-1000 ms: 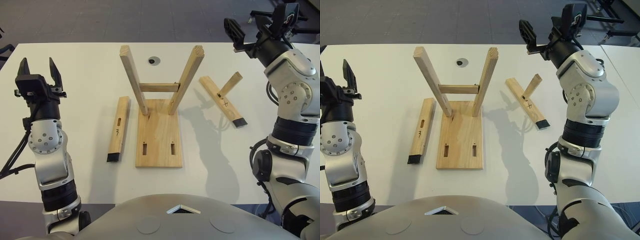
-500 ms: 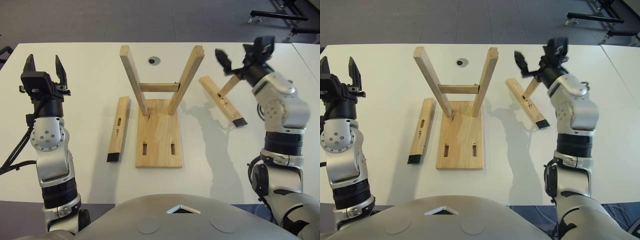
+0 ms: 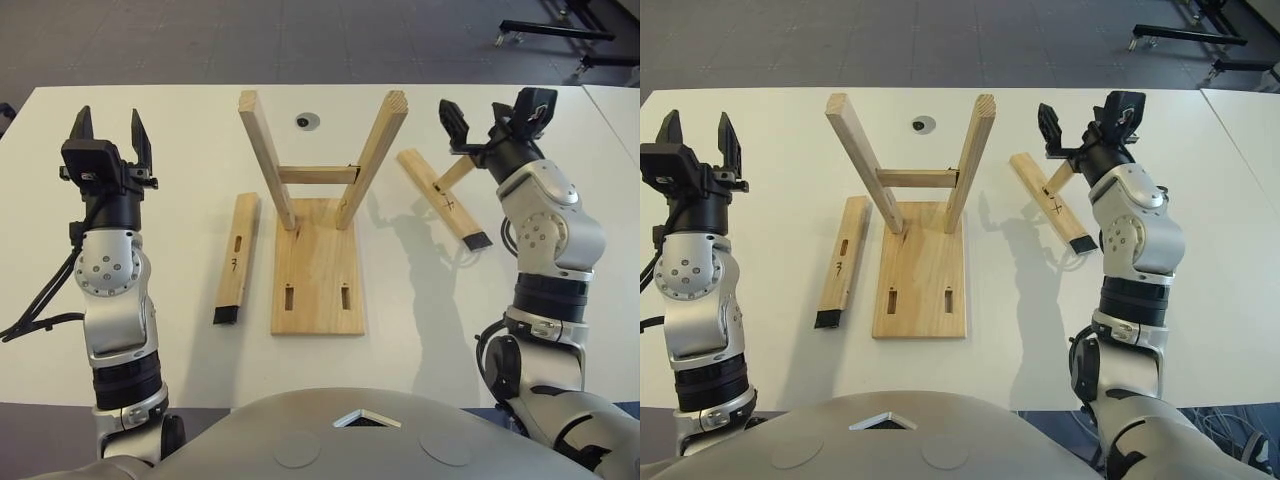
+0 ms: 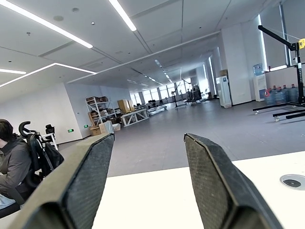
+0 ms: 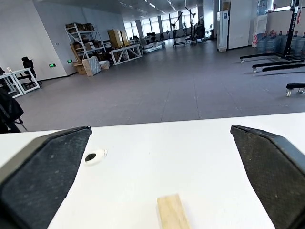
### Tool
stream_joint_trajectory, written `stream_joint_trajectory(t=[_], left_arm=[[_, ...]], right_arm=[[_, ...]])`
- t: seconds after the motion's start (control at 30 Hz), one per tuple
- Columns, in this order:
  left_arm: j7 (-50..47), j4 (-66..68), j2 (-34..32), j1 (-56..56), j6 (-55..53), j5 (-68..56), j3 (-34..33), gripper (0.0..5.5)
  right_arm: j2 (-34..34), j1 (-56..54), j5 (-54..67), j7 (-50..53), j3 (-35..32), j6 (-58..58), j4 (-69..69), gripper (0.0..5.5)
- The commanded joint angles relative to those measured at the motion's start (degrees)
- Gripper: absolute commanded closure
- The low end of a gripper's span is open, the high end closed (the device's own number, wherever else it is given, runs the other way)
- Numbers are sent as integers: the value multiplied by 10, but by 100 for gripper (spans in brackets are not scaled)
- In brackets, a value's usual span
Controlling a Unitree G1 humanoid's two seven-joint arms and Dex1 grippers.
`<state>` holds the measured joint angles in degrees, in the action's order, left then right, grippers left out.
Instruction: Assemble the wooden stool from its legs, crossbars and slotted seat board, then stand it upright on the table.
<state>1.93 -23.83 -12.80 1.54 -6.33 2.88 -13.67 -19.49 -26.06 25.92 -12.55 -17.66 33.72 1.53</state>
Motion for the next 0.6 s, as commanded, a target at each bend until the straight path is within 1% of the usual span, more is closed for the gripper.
stream_joint_trajectory(t=[0.03,0.2,0.33,0.43,0.6], left_arm=[[-4,-5,5,-1,-10,4,9,282],[-6,-6,7,-4,-12,5,15,282],[-6,-3,8,-8,-13,4,19,282],[-4,1,6,-11,-13,2,20,282],[-1,11,7,-21,-12,2,28,282]], right_arm=[[-25,-90,5,-6,-2,-1,-12,13],[-38,-135,-7,-18,3,-13,-45,13],[-47,-97,-24,-35,21,-8,-66,13],[-43,-80,-57,-47,58,-19,-120,13],[-14,-105,-99,-47,98,-62,-217,13]])
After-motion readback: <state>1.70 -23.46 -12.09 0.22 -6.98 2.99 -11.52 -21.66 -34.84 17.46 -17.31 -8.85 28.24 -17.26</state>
